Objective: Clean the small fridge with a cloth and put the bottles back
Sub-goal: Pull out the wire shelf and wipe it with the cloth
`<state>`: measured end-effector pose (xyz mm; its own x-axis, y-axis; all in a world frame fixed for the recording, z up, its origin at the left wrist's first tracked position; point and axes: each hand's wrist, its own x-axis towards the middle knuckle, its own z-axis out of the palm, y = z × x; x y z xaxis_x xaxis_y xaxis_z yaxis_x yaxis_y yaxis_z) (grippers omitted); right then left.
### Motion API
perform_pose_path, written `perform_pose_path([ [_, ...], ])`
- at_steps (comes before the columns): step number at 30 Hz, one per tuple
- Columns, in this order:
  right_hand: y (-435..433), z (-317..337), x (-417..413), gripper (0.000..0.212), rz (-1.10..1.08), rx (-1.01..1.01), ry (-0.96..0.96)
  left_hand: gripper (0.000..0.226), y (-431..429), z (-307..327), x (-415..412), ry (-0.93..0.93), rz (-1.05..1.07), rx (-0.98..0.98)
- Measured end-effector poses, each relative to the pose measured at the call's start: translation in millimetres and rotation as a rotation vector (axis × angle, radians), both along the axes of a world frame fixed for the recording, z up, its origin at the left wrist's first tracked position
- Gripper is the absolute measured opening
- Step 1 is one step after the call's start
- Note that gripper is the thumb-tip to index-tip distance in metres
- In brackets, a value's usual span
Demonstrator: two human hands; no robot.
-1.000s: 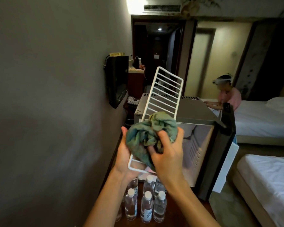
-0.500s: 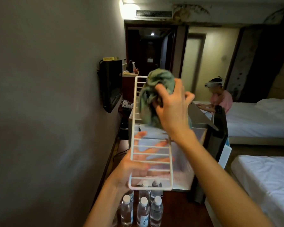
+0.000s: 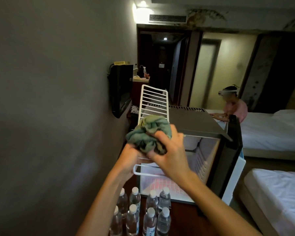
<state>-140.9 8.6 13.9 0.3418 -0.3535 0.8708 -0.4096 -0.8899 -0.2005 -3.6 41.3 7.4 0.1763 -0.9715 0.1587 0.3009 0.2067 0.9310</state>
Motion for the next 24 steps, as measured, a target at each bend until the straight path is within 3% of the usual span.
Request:
perform_pose_path([
  [1,6.9,-8.1,-1.9,0.039,0.023,0.0,0.018,0.026,-2.2,-0.3,0.0,0.061,0.065,0.008],
  [4,20.6,-29.9,-13.9,0.042,0.03,-0.071,0.138,0.056,-7.5,-6.1,6.0,0.236,0.079,0.125],
  [7,11.4,-33.8,-30.3,0.035,-0.097,-0.143,0.121,0.036,-2.7,-14.1,8.6,0.18,0.021,0.026],
  [10,-0.8,-16.9,-35.7,0.028,-0.166,0.129,-0.249,0.069,6.5,-21.9,8.2,0.019,-0.05,-0.102],
  [15,-11.2,26.4,-33.8,0.023,0.238,0.718,-0.785,0.078,11.3,-24.3,3.1,0.02,-0.292,-0.213],
  [16,-14.9,29.9,-34.1,0.021,0.303,0.814,-0.827,0.077,12.6,-23.5,1.9,0.02,-0.335,-0.227],
  [20,-12.6,20.3,-30.4,0.059,0.543,1.058,-0.856,0.08,13.4,-14.7,4.7,0.005,-0.265,-0.199],
  [24,-5.2,11.7,-24.0,0.051,0.631,1.109,-0.815,0.07,1.3,-19.5,8.6,-0.171,-0.103,-0.029],
])
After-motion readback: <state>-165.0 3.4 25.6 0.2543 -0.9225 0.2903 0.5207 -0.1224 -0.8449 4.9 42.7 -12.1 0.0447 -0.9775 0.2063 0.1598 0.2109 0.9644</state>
